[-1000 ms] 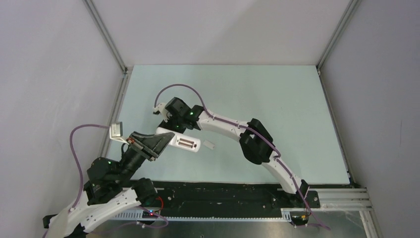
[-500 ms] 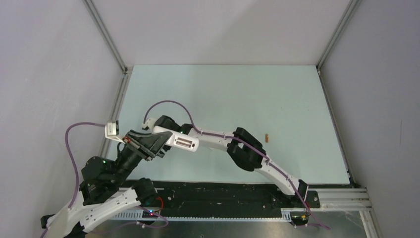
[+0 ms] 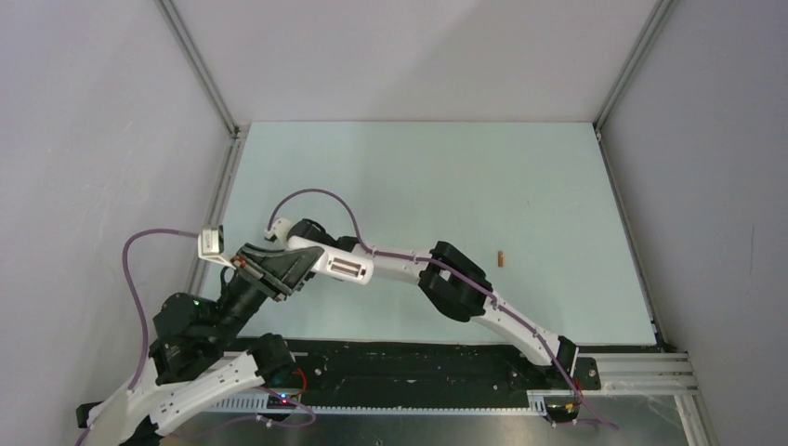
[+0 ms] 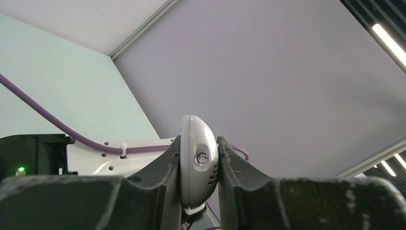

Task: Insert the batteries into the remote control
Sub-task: Pick up the battery from the center of the board.

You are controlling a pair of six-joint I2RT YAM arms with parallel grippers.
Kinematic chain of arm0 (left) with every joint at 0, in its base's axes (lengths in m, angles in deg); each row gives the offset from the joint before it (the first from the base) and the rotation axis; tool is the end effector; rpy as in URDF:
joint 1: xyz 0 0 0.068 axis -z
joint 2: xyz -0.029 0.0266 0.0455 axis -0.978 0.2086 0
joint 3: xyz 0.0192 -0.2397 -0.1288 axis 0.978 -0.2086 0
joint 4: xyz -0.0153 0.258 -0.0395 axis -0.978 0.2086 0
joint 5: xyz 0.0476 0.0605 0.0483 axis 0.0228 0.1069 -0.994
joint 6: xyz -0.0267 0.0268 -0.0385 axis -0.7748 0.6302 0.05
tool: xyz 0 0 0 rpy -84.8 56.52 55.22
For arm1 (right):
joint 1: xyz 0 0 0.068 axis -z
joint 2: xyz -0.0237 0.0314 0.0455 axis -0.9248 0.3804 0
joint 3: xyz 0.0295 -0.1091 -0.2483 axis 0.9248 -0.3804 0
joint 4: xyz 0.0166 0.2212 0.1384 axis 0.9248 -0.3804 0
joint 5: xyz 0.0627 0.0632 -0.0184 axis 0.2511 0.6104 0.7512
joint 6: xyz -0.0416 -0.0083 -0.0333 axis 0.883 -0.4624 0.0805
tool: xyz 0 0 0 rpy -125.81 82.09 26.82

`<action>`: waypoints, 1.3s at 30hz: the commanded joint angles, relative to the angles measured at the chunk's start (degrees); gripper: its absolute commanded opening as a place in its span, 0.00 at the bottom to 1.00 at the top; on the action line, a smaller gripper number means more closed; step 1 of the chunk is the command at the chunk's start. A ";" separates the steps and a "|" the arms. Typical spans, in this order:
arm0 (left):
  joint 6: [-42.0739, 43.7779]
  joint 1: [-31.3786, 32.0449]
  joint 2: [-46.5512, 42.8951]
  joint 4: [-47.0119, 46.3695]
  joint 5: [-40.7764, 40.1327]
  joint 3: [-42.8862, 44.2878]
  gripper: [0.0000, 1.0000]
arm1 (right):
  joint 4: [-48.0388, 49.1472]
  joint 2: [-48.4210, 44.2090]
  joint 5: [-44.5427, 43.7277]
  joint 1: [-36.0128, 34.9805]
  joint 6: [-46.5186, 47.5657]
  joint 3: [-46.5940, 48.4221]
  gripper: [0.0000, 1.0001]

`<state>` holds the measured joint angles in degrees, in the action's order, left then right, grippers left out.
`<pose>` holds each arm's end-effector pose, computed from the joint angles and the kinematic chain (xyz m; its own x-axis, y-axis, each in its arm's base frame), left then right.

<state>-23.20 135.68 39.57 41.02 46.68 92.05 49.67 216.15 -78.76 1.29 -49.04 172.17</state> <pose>0.0332 -0.0340 0.3674 -0.4191 -0.7343 -0.5340 0.5489 0.2635 -0.7932 0.2286 0.5284 0.1505 -0.2584 -0.5240 -0.8116 -0.9311 0.3590 0.0646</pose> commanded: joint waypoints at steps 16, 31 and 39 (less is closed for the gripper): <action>0.44 -0.30 -0.33 -1.33 -0.05 0.28 0.00 | -5.75 3.85 -9.77 -4.55 5.72 1.77 0.44; -0.74 -0.32 -1.28 -1.29 -0.08 -0.15 0.00 | -6.73 0.38 -7.40 -0.37 -6.55 -4.81 0.01; -1.75 -0.31 -2.79 -1.27 0.60 -0.42 0.00 | 8.22 -17.19 -1.45 4.49 -10.68 -19.91 0.00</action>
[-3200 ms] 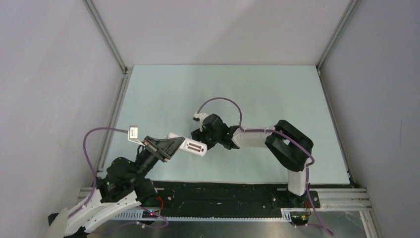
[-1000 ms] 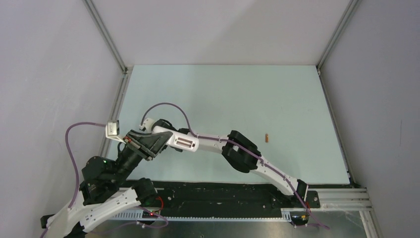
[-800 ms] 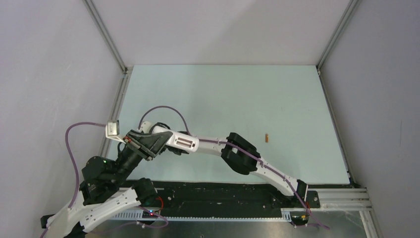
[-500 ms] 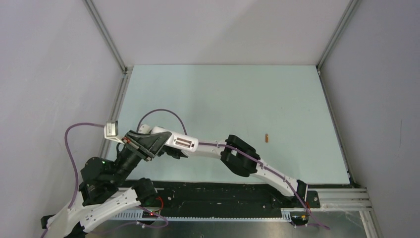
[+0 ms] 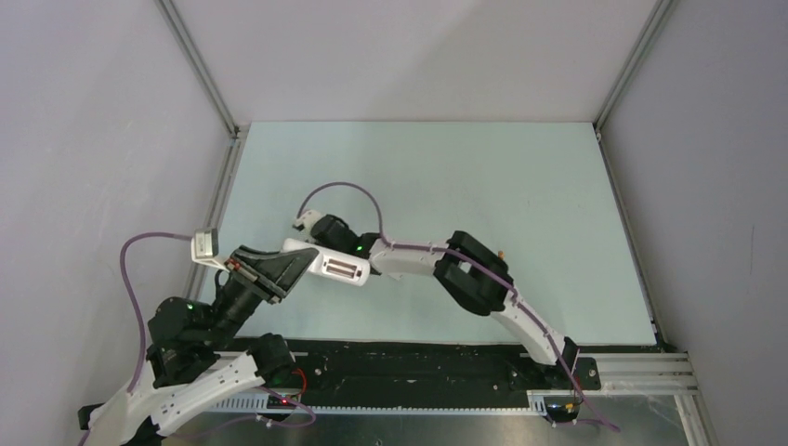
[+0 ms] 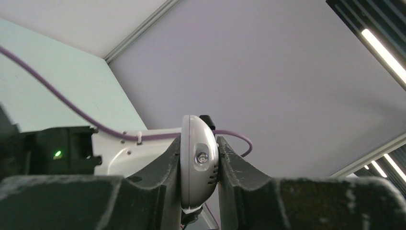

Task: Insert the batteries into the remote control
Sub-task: Pick up the battery from the center of the board.

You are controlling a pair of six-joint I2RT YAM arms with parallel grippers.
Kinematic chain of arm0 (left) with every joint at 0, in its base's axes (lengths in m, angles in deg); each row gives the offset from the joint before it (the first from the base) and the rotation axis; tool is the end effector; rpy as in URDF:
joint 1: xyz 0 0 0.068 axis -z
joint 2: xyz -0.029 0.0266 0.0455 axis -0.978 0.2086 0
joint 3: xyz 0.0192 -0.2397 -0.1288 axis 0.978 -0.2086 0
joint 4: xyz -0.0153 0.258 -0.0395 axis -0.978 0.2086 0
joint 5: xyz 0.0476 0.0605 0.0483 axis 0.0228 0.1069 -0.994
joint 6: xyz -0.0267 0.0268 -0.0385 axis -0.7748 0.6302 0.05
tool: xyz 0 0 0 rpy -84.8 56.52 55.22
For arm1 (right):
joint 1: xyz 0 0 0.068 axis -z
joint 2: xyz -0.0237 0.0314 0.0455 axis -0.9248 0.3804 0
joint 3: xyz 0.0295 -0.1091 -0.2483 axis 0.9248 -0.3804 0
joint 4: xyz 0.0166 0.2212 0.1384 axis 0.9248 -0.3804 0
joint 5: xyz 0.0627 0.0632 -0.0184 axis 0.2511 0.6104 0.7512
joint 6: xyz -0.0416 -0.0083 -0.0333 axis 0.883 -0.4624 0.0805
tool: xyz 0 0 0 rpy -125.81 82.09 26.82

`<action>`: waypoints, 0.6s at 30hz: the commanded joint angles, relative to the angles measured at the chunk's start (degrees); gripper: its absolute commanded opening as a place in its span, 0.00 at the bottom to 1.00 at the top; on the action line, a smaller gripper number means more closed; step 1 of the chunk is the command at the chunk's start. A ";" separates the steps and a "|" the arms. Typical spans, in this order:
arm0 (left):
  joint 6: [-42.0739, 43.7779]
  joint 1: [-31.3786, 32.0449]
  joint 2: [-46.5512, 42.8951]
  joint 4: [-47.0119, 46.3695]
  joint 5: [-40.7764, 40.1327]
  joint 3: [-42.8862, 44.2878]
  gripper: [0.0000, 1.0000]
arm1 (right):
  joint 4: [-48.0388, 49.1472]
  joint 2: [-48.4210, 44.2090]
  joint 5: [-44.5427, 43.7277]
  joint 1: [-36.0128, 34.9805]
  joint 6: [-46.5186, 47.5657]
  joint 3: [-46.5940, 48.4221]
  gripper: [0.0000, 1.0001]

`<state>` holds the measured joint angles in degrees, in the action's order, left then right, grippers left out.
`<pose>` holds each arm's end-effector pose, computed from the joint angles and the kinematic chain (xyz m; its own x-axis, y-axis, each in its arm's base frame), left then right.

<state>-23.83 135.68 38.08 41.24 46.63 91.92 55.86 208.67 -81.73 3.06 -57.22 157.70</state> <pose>0.0300 -0.0289 0.3670 -0.4191 -0.7463 -0.5170 0.5524 0.2423 -0.7976 0.2338 0.4937 0.1466 -0.4046 -0.4588 -0.7911 -0.8547 0.4975 0.1486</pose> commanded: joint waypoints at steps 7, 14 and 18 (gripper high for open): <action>-1.56 -0.27 -3.39 -1.53 1.42 -0.53 0.00 | 14.50 -37.49 0.18 9.07 -9.38 -27.89 0.00; -1.05 -0.31 -6.44 -1.27 0.86 -2.65 0.00 | 12.83 -61.80 -6.58 8.93 -12.28 -50.67 0.00; -1.56 -0.32 -7.02 -1.31 2.03 -5.27 0.00 | 8.71 -77.98 -9.25 7.56 -11.27 -61.39 0.00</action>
<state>-24.73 135.68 31.83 41.15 46.98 88.68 69.41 140.17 -86.91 11.94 -68.06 105.20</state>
